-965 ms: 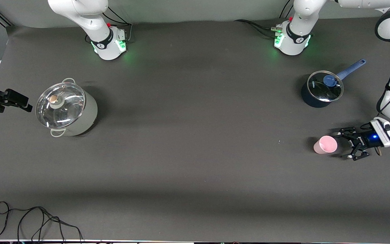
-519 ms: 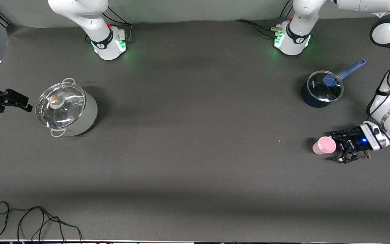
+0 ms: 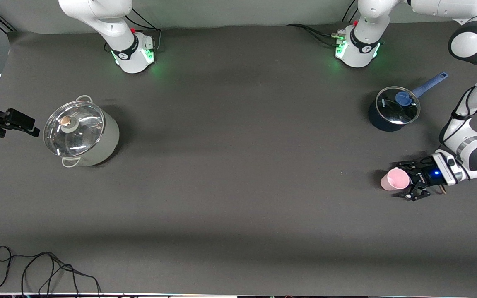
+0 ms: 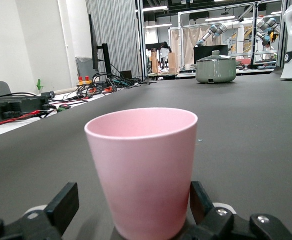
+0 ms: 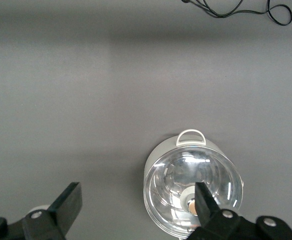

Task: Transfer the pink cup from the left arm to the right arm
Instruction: 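Lower the left gripper around the pink cup and close it, then lift the pink cup with the left gripper and carry it toward the glass pot, then hold the cup out with the left gripper while the right gripper reaches it, then close the right gripper on the pink cup beside the left gripper, then open the left gripper and withdraw while the right gripper carries the cup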

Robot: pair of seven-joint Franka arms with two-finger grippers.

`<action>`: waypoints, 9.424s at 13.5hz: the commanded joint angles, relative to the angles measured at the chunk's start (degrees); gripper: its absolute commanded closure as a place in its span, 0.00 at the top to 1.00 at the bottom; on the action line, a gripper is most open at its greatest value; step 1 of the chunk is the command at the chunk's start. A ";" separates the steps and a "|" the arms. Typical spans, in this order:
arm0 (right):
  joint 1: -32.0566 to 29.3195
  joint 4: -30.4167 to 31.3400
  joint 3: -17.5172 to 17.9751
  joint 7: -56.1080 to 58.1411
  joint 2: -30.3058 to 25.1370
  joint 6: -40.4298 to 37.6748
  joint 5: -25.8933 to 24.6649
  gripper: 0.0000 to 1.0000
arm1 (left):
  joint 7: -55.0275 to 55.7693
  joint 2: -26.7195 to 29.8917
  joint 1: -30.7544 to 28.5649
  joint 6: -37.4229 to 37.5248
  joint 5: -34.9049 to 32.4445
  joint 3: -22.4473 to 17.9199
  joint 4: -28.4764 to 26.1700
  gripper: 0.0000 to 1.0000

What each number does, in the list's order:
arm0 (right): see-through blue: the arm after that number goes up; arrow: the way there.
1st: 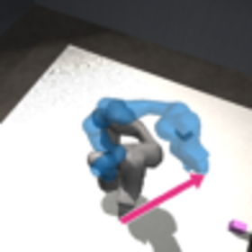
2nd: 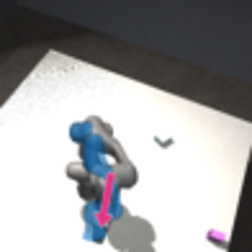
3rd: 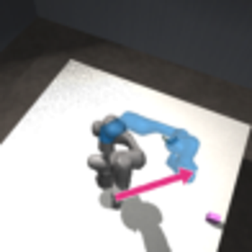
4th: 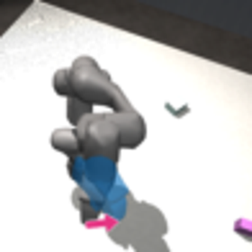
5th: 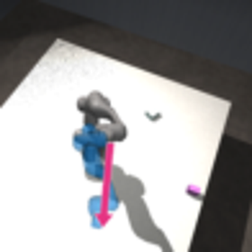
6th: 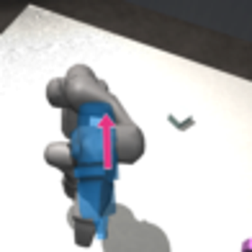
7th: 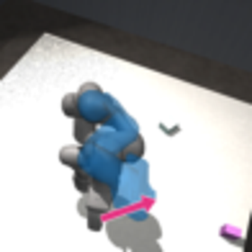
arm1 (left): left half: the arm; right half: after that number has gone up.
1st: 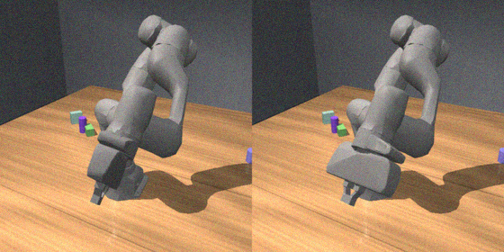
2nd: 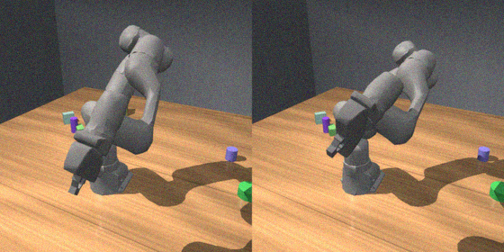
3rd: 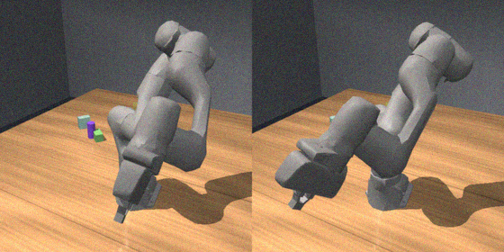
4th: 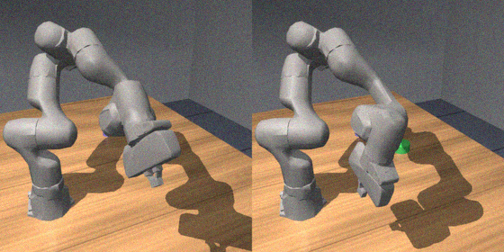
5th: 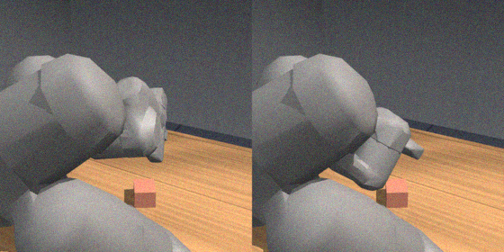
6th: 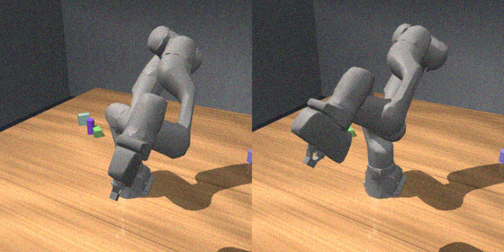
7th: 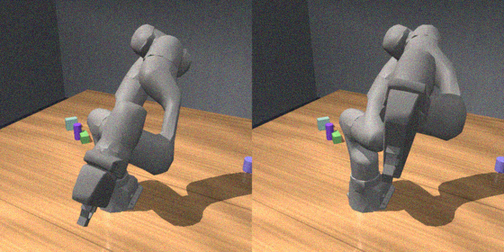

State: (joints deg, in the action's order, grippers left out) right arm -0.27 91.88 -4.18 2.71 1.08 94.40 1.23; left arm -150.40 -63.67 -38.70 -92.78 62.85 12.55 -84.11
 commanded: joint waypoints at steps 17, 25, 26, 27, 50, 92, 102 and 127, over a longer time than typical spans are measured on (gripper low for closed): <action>0.35 0.05 -0.13 0.54 -0.20 -0.27 0.27 1.00 | 1.16 -0.23 12.41 -8.09 6.58 8.35 4.21 0.00; 1.84 -2.05 0.31 -14.62 -0.90 -3.42 0.35 1.00 | 4.13 -0.23 27.08 -46.13 18.27 28.04 10.17 0.00; 2.63 -3.19 0.31 -19.97 -0.99 -5.35 0.35 1.00 | 7.11 -0.23 29.45 -49.40 18.27 29.36 12.28 0.00; 3.16 -4.07 0.40 -25.59 -0.91 -6.41 0.35 1.00 | 9.92 -0.05 31.91 -51.95 18.27 30.33 14.47 0.00; 13.26 -24.72 3.83 -66.77 12.18 -9.94 4.75 1.00 | 31.49 3.47 76.05 -102.33 14.85 33.59 43.76 0.00; 23.91 -34.49 4.88 -75.40 23.70 -7.30 5.89 0.00 | 47.55 5.75 84.32 -105.59 11.15 16.36 44.64 1.00; 21.54 -34.76 -7.66 -53.11 23.27 -4.75 4.66 0.00 | 49.68 13.99 67.30 -83.68 9.74 16.72 31.67 1.00; 0.79 -11.99 -13.76 26.91 39.60 27.74 16.17 0.00 | 50.38 45.02 -1.98 1.02 -47.36 15.93 -8.62 1.00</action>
State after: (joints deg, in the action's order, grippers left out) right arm 0.42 80.63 -18.00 27.93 38.65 119.43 15.51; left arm -101.49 -23.02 -39.12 -91.51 18.96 28.42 -90.28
